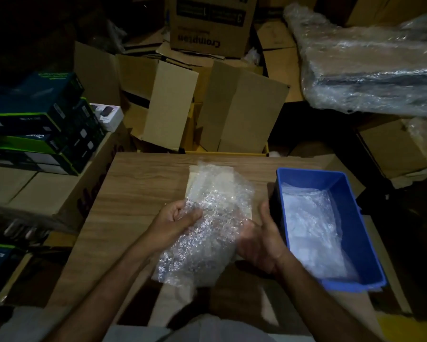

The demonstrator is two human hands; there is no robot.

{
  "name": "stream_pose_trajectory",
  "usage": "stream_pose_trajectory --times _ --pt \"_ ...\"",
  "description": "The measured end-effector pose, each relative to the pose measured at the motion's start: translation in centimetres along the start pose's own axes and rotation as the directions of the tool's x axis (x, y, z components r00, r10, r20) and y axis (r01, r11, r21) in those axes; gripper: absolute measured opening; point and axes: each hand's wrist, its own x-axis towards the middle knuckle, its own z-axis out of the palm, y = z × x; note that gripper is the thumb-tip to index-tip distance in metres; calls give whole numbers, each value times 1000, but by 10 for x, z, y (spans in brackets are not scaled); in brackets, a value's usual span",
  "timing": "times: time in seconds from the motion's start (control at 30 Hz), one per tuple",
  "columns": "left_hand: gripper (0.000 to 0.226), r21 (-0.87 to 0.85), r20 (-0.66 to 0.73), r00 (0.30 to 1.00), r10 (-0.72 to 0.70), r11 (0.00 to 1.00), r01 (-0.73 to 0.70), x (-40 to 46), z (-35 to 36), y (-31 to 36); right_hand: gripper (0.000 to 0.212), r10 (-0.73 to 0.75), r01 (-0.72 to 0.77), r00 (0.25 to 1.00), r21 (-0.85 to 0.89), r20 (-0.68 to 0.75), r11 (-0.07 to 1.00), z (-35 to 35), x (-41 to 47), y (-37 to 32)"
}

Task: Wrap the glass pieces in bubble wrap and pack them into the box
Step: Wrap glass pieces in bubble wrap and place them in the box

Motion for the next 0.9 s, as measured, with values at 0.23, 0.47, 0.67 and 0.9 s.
stream_pose_trajectory --times 0.23,0.47,0.67,0.9 --pt "52 -195 -225 973 -54 981 10 -12 17 -21 66 -446 188 863 -670 -236 718 7 9 11" --pt "73 130 50 996 73 988 -79 -8 -9 -25 128 -477 266 879 -812 -17 519 1 -9 6" --pt "50 460 -26 982 185 875 -152 1 -7 -29 116 -420 241 868 -964 265 -111 6 -19 2" --pt "54 133 166 982 -90 989 68 -5 -17 -21 56 -394 146 915 -982 88 121 -10 -13 3"
